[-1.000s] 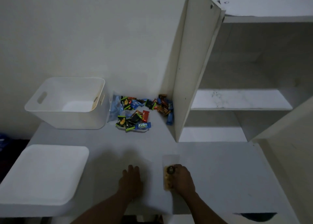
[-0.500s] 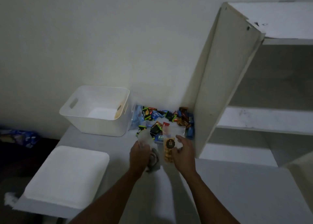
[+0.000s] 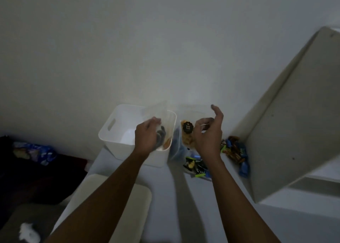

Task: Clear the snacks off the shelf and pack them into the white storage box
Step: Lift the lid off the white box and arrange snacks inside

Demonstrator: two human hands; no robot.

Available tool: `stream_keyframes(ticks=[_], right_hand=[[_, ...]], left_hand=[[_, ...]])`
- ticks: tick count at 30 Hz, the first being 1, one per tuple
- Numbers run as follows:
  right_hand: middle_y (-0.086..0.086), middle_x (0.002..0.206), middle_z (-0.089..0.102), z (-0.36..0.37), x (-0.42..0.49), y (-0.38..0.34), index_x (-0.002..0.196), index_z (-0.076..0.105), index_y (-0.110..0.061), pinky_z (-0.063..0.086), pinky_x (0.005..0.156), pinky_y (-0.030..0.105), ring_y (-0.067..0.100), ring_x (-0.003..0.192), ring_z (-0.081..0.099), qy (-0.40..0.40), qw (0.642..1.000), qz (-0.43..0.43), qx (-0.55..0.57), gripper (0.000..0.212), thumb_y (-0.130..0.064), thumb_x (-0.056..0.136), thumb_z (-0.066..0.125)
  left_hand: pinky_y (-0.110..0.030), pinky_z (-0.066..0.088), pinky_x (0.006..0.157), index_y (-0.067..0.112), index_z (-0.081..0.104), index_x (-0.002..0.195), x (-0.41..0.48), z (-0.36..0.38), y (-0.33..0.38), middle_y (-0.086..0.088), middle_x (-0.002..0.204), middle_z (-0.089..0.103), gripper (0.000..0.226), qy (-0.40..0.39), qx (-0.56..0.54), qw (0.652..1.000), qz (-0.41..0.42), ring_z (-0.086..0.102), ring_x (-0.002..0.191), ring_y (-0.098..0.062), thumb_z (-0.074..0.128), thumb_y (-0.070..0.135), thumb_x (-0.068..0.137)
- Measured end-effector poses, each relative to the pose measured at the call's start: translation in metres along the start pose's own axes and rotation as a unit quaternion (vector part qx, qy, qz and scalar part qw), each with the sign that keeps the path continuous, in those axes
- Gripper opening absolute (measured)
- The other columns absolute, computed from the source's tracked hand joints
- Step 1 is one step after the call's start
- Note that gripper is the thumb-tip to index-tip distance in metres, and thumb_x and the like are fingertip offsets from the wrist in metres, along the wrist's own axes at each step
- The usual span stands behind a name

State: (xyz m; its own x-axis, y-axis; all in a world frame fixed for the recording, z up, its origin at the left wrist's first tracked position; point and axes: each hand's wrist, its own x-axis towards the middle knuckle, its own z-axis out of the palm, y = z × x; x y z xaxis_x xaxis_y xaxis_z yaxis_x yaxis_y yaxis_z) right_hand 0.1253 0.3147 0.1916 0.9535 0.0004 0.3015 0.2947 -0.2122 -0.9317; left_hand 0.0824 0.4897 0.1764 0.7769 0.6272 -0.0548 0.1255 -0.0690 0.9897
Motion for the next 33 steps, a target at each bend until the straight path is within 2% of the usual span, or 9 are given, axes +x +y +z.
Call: stream_keyframes(ticks=[3,7,9,12,17,20,22,26,33], right_hand=[[-0.002,0.074,0.055,0.047,0.018,-0.008,0.140,0.038,-0.029,0.050,0.063,0.020,0.006,0.062,0.055,-0.034,0.999,0.024,-0.015,0.067,-0.001,0.084,0.059],[-0.004,0.070,0.055,0.106,0.025,-0.007,0.115,0.055,-0.017,0.043,0.057,0.022,0.011,0.059,0.053,-0.020,0.997,0.048,-0.064,0.027,-0.009,0.090,0.057],[-0.006,0.070,0.056,0.128,0.023,-0.002,0.109,0.056,-0.015,0.042,0.053,0.021,0.010,0.058,0.053,-0.013,0.995,0.058,-0.079,0.019,-0.012,0.090,0.056],[-0.006,0.071,0.056,0.156,0.018,0.010,0.097,0.054,-0.014,0.041,0.056,0.028,0.012,0.059,0.053,-0.026,0.988,0.090,-0.125,0.014,-0.013,0.086,0.061],[0.010,0.087,0.063,0.186,0.006,0.035,0.105,0.043,-0.015,0.033,0.052,0.028,0.021,0.069,0.054,-0.110,0.959,0.162,-0.206,0.028,-0.010,0.085,0.062],[0.010,0.090,0.064,0.201,0.003,0.048,0.123,0.038,-0.023,0.050,0.060,0.031,0.022,0.074,0.061,-0.128,0.951,0.199,-0.201,0.046,-0.005,0.086,0.058],[0.004,0.087,0.060,0.207,0.003,0.057,0.129,0.035,-0.027,0.052,0.068,0.037,0.021,0.075,0.059,-0.139,0.941,0.211,-0.225,0.053,-0.006,0.086,0.058],[0.012,0.107,0.062,0.209,0.004,0.069,0.129,0.044,-0.023,0.054,0.079,0.041,0.027,0.092,0.059,-0.170,0.917,0.225,-0.281,0.045,-0.007,0.088,0.055],[0.013,0.115,0.060,0.194,0.008,0.066,0.122,0.050,-0.011,0.054,0.083,0.038,0.028,0.099,0.061,-0.259,0.859,0.227,-0.380,0.027,-0.015,0.096,0.055]], left_hand=[[-0.031,0.047,0.097,0.022,0.073,0.109,0.048,-0.025,0.000,0.003,0.117,0.067,0.035,-0.018,0.028,0.999,0.000,0.060,0.108,-0.015,0.040,0.021,0.098],[-0.020,0.048,0.081,0.020,0.070,0.116,0.088,-0.043,-0.007,0.011,0.103,0.065,0.030,-0.038,0.082,0.996,0.016,0.062,0.089,-0.008,0.046,0.019,0.098],[-0.017,0.052,0.068,0.022,0.073,0.099,0.100,-0.048,-0.016,0.010,0.086,0.069,0.021,-0.031,0.082,0.996,-0.008,0.066,0.071,-0.003,0.054,0.015,0.093],[-0.022,0.041,0.049,0.008,0.058,0.064,0.116,-0.052,-0.032,-0.005,0.060,0.059,0.023,-0.024,0.139,0.990,-0.021,0.053,0.051,-0.010,0.052,0.017,0.085],[-0.025,0.040,0.055,0.010,0.049,0.061,0.134,-0.057,-0.058,-0.006,0.062,0.053,0.026,-0.095,0.194,0.973,-0.086,0.050,0.056,-0.016,0.058,0.019,0.083],[-0.024,0.039,0.055,0.014,0.047,0.063,0.141,-0.056,-0.068,-0.003,0.064,0.051,0.026,-0.140,0.183,0.967,-0.112,0.051,0.059,-0.015,0.059,0.019,0.086],[-0.029,0.051,0.061,0.013,0.049,0.069,0.147,-0.053,-0.074,-0.004,0.071,0.054,0.022,-0.166,0.158,0.962,-0.150,0.055,0.067,-0.018,0.058,0.019,0.088],[-0.049,0.056,0.089,0.008,0.058,0.087,0.152,-0.044,-0.079,-0.013,0.091,0.060,0.012,-0.211,0.113,0.943,-0.230,0.062,0.092,-0.032,0.055,0.020,0.089],[-0.041,0.057,0.075,0.006,0.061,0.109,0.150,-0.034,-0.088,-0.016,0.104,0.062,0.029,-0.296,0.023,0.893,-0.338,0.062,0.091,-0.032,0.054,0.024,0.088]])
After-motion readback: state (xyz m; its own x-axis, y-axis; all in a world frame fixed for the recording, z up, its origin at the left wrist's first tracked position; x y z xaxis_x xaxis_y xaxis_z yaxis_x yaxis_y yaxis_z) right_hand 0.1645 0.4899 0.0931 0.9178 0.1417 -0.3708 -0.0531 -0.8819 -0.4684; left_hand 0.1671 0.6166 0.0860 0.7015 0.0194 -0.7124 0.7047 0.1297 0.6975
